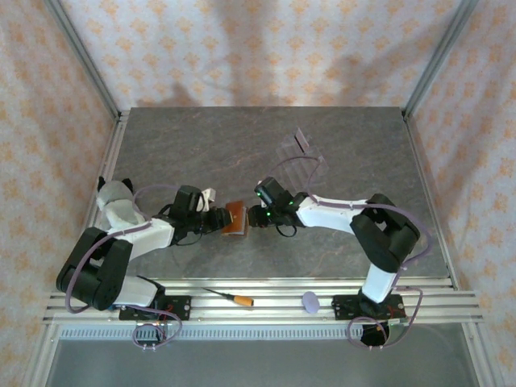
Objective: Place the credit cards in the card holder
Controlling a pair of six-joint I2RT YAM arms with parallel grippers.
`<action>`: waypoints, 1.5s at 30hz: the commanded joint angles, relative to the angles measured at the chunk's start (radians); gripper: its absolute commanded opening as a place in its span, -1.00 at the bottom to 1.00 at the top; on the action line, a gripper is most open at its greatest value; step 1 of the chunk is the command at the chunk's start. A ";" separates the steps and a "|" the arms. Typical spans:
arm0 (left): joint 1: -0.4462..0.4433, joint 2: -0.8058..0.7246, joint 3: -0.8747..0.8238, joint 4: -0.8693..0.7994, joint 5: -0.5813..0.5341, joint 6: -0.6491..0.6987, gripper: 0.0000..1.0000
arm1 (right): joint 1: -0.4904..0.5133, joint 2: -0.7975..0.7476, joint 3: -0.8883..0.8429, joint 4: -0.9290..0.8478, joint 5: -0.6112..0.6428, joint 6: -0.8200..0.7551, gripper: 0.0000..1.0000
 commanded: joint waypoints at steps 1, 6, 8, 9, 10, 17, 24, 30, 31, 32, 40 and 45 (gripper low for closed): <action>-0.014 0.019 0.030 -0.085 -0.061 0.043 -0.38 | -0.003 -0.023 0.005 -0.020 0.038 0.003 -0.38; -0.016 0.045 0.039 -0.122 -0.089 0.045 -0.41 | -0.003 -0.015 0.009 -0.018 0.065 0.024 -0.82; -0.016 0.055 0.039 -0.125 -0.088 0.045 -0.41 | -0.003 -0.012 0.012 -0.016 0.063 0.027 -0.91; -0.016 0.062 0.040 -0.125 -0.087 0.042 -0.40 | -0.004 -0.012 0.009 -0.013 0.058 0.027 -0.91; -0.016 0.068 0.040 -0.126 -0.087 0.040 -0.40 | -0.004 -0.014 0.009 -0.010 0.052 0.025 -0.90; -0.017 0.099 0.045 -0.123 -0.089 0.025 -0.41 | -0.004 -0.033 0.014 -0.019 0.043 0.017 -0.43; -0.022 0.107 0.053 -0.134 -0.094 0.025 -0.41 | -0.005 -0.051 0.014 -0.025 0.041 0.008 -0.47; -0.025 0.117 0.053 -0.135 -0.100 0.021 -0.41 | -0.005 -0.066 0.018 -0.038 0.043 -0.009 -0.51; -0.025 0.118 0.053 -0.134 -0.101 0.021 -0.41 | -0.005 -0.067 0.018 -0.039 0.043 -0.010 -0.58; -0.026 0.119 0.053 -0.132 -0.102 0.019 -0.41 | -0.005 -0.065 0.018 -0.041 0.042 -0.010 -0.63; -0.026 0.131 0.054 -0.123 -0.097 0.002 -0.41 | -0.005 -0.049 0.014 -0.029 0.014 0.002 -1.00; -0.050 0.128 0.042 -0.080 -0.082 -0.052 -0.43 | -0.005 -0.040 0.009 0.016 -0.038 0.074 -1.00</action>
